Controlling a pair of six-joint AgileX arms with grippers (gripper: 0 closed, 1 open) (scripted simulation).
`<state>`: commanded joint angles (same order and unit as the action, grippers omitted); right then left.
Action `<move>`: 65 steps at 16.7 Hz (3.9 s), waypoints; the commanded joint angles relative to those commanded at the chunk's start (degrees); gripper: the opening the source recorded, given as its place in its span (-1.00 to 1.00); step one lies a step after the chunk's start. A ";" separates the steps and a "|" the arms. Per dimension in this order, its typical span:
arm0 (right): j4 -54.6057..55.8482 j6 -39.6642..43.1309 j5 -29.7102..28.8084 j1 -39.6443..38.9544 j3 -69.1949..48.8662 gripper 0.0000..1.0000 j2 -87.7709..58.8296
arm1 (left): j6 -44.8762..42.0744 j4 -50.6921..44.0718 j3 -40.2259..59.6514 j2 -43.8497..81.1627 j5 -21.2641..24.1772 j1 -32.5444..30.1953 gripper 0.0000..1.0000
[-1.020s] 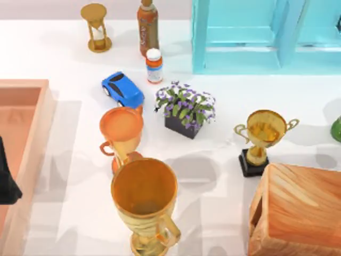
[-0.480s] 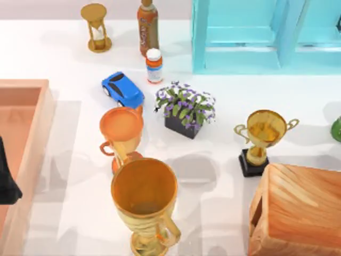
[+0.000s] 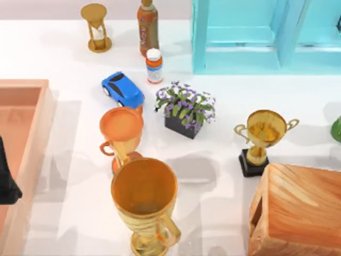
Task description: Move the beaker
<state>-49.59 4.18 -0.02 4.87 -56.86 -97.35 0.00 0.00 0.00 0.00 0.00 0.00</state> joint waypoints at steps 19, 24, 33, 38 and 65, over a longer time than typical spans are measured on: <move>-12.29 9.73 -1.64 14.07 -9.96 -1.00 -1.18 | 0.00 0.00 0.00 0.00 0.00 0.00 1.00; -18.95 23.67 -3.42 29.42 -24.81 -1.00 -6.68 | 0.00 0.00 0.00 0.00 0.00 0.00 1.00; -18.56 37.89 -3.26 38.10 -36.79 -1.00 -15.51 | 0.00 0.00 0.00 0.00 0.00 0.00 1.00; -16.37 37.71 -3.31 37.81 -34.67 -1.00 -15.72 | 0.00 0.00 0.00 0.00 0.00 0.00 1.00; -4.63 37.40 -3.30 37.64 -25.40 1.00 -18.08 | 0.00 0.00 0.00 0.00 0.00 0.00 1.00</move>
<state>-54.22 41.58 -3.32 42.51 -82.25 -115.43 0.00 0.00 0.00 0.00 0.00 0.00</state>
